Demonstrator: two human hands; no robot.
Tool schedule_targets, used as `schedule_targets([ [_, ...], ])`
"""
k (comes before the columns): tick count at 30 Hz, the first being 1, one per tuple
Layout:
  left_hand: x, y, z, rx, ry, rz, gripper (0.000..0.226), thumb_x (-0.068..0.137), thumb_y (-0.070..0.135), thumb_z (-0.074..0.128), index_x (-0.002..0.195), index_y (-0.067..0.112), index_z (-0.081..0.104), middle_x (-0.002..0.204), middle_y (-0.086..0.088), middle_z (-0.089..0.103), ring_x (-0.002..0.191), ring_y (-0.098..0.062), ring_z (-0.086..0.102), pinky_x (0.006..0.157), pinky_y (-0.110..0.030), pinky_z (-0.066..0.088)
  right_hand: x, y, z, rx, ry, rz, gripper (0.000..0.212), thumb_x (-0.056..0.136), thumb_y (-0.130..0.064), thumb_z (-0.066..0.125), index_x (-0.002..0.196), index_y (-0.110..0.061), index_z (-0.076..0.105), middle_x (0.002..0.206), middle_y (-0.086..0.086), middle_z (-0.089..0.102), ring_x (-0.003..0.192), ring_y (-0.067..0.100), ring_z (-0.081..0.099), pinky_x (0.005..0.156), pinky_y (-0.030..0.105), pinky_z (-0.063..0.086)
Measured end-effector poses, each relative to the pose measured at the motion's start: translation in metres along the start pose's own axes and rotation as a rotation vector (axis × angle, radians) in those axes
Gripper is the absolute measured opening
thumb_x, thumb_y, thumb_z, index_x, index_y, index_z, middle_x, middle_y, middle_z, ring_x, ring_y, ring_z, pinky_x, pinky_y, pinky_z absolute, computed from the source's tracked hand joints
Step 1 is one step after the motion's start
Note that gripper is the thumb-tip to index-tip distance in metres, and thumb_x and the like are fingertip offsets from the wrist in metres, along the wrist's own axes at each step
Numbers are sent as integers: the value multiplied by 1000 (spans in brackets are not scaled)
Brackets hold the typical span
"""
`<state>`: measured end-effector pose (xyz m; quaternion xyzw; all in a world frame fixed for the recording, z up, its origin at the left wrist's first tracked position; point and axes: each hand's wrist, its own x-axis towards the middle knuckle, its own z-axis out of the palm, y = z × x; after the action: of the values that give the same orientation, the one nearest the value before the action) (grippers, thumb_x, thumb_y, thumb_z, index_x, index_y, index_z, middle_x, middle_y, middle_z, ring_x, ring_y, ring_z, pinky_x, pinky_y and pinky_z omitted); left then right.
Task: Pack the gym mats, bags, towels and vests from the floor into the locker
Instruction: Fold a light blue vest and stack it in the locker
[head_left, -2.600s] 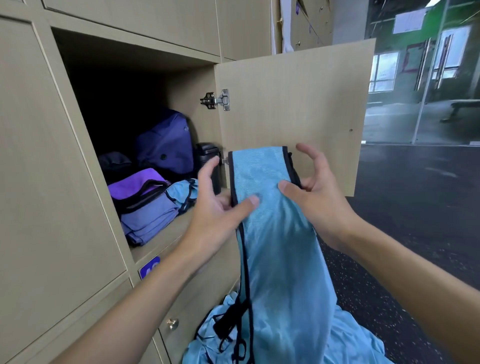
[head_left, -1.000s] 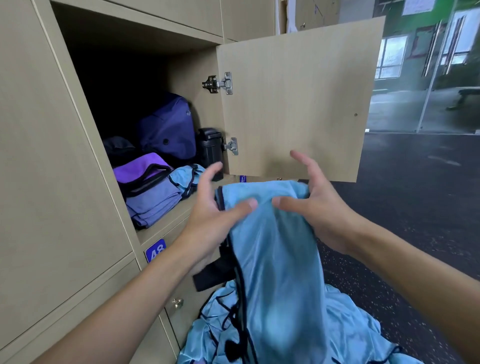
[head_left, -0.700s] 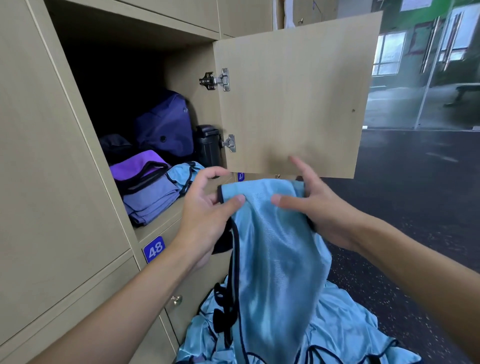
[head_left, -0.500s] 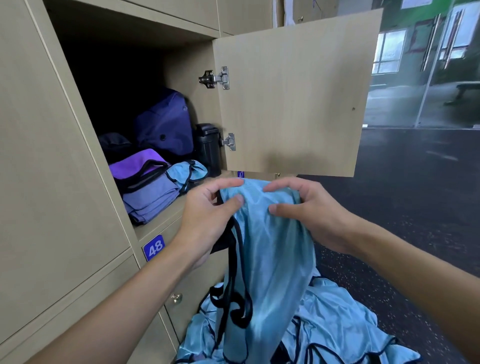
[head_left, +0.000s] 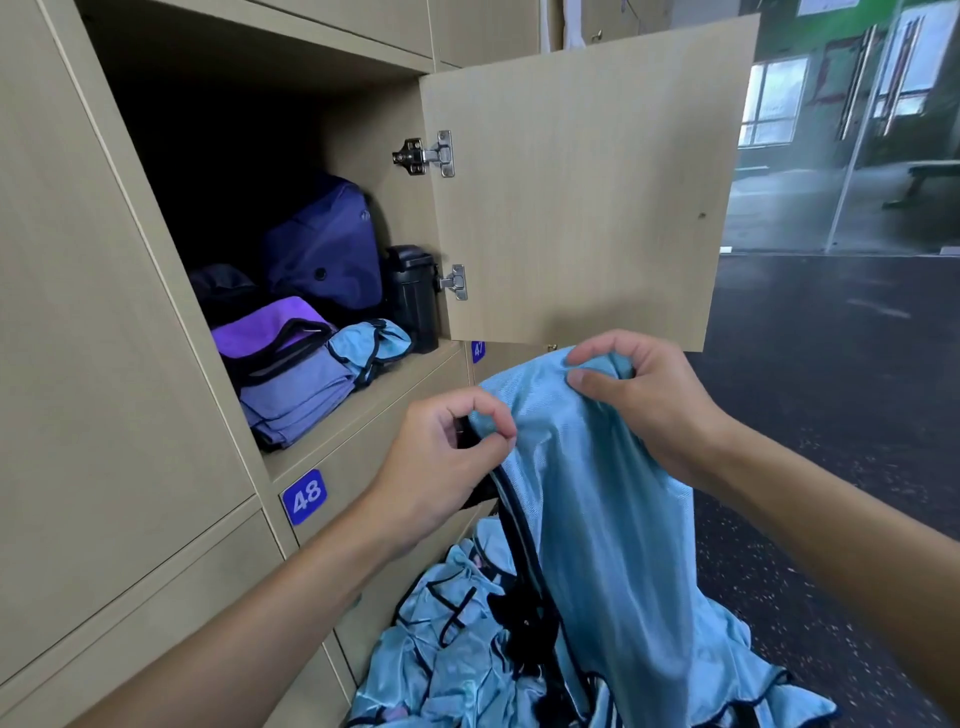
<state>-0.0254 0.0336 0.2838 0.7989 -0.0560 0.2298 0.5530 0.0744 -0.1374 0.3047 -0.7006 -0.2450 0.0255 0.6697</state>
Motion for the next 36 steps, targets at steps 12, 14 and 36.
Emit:
schedule_targets([
  [12, 10, 7, -1, -194, 192, -137, 36, 84, -16, 62, 88, 20, 60, 78, -11, 62, 72, -25, 48, 67, -40, 40, -4, -4, -10, 70, -241, 225, 65, 79, -17, 77, 135, -36, 49, 111, 12, 67, 88, 24, 72, 74, 33, 60],
  [14, 14, 11, -7, -276, 230, -162, 33, 86, -15, 61, 86, 18, 61, 75, -7, 64, 72, -23, 52, 67, -35, 43, -9, -6, -7, 39, -364, 254, 91, 72, -11, 80, 141, -51, 34, 116, 18, 64, 94, 31, 72, 71, 36, 61],
  [36, 9, 29, -30, -212, 73, -333, 31, 86, 1, 72, 110, 17, 59, 86, -14, 69, 63, -18, 62, 51, -22, 47, -10, -11, 21, -342, -226, -119, 11, 85, -7, 74, 91, -16, 74, 59, -9, 61, 48, 1, 47, 45, 16, 39],
])
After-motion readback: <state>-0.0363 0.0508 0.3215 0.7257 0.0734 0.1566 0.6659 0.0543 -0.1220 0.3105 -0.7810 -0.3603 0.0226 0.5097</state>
